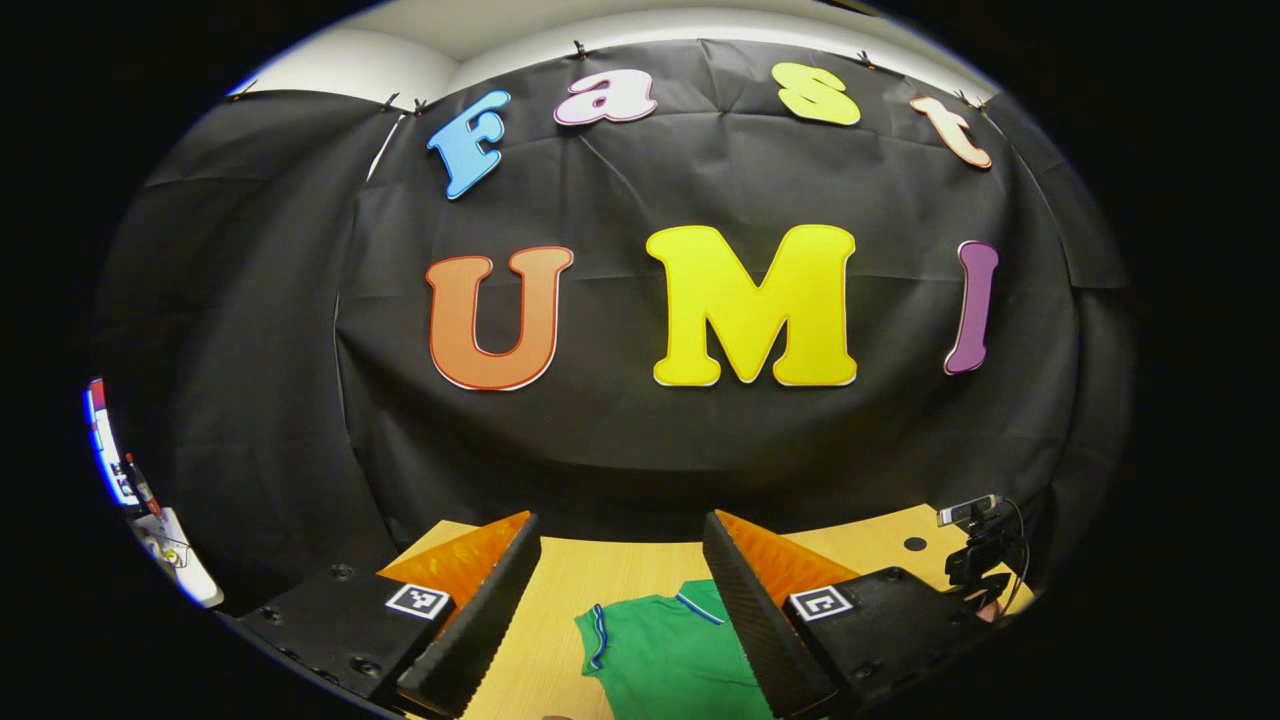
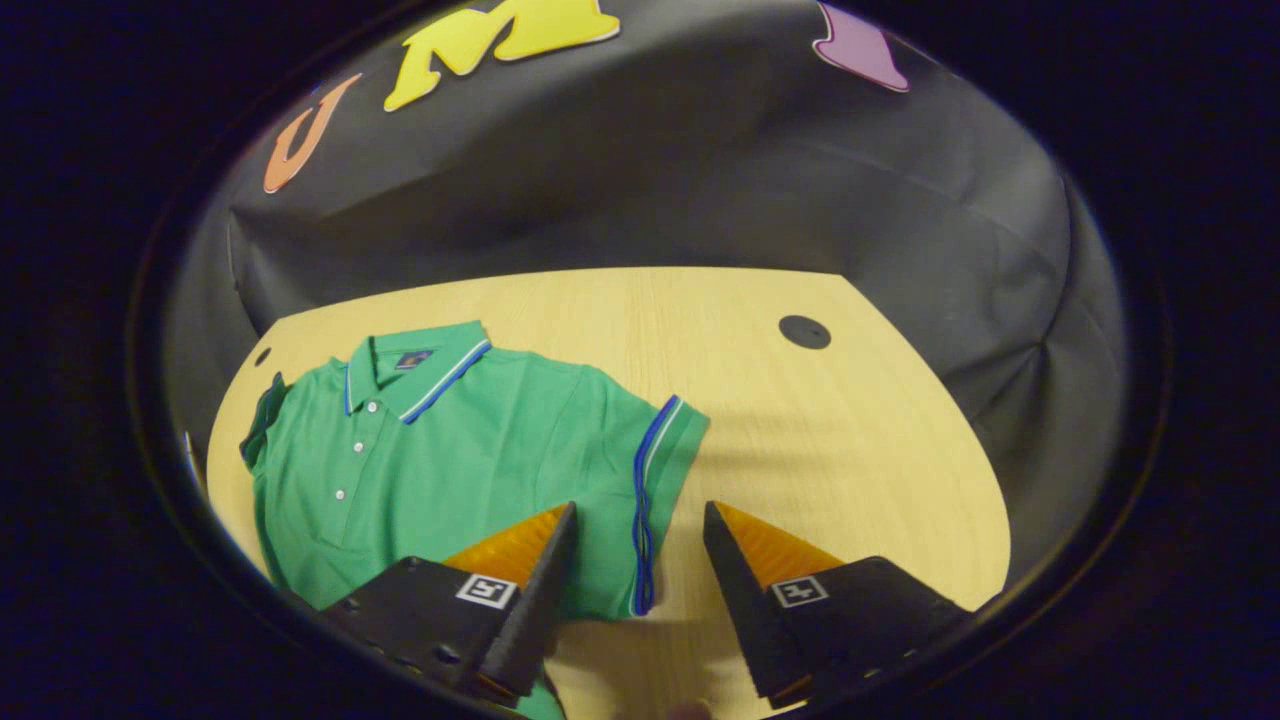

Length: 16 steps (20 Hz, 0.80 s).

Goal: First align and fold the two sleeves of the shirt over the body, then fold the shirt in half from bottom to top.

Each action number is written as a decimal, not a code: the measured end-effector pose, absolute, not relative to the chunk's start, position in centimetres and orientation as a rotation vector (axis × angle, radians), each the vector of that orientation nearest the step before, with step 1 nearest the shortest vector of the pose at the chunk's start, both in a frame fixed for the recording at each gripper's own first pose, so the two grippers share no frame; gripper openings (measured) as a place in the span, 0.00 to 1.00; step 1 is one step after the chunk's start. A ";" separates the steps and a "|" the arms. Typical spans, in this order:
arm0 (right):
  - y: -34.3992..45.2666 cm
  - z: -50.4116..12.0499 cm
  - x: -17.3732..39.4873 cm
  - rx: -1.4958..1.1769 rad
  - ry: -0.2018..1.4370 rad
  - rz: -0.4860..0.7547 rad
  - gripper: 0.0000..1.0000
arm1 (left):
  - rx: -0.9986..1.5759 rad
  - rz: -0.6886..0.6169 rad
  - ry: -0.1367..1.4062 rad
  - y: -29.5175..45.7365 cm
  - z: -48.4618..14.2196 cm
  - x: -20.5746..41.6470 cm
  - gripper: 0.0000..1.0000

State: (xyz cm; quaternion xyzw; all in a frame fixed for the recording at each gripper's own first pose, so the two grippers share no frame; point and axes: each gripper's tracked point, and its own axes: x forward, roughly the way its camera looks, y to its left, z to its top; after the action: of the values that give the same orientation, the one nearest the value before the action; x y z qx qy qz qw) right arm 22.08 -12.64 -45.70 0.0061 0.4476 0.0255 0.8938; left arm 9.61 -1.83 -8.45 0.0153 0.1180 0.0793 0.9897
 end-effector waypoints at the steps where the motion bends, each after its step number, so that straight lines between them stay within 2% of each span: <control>1: -12.6 -46.0 22.1 0.010 0.937 0.057 0.70 | 0.034 0.162 0.238 -1.8 -8.5 9.7 1.00; 2: -12.6 -46.2 22.2 0.014 0.945 0.054 0.58 | 0.035 0.166 0.239 -1.6 -8.6 9.7 1.00; 3: -12.6 -46.4 22.2 0.023 0.958 0.049 0.50 | 0.035 0.169 0.240 -1.5 -8.6 9.8 1.00; 4: -12.7 -46.4 22.1 0.034 0.962 0.040 0.36 | 0.033 0.172 0.243 -1.5 -8.7 9.8 1.00; 5: -13.1 -46.5 22.2 0.046 0.969 0.024 0.29 | 0.030 0.172 0.245 -1.5 -8.8 9.7 1.00; 6: -13.1 -46.6 22.0 0.074 0.976 0.019 0.13 | 0.027 0.171 0.247 -1.6 -8.9 9.7 1.00; 7: -13.2 -46.6 22.2 0.099 0.984 0.013 0.07 | 0.026 0.172 0.248 -1.6 -8.9 9.6 1.00; 9: -13.3 -45.6 21.5 0.127 0.996 0.017 0.08 | 0.029 0.173 0.251 -1.5 -9.0 9.5 1.00; 10: -13.2 -45.9 22.1 0.138 0.998 0.021 0.00 | 0.031 0.172 0.251 -1.6 -9.0 9.3 1.00; 16: -9.9 -39.3 23.6 0.126 0.883 0.082 0.00 | 0.014 0.188 0.255 -0.7 -9.2 8.2 1.00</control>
State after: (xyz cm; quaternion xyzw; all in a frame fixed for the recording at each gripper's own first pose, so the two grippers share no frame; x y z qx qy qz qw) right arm 23.61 -9.90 -39.26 0.0608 0.4270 0.0395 0.9013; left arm 8.22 -0.67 -9.20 0.0067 0.1271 0.0936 0.9874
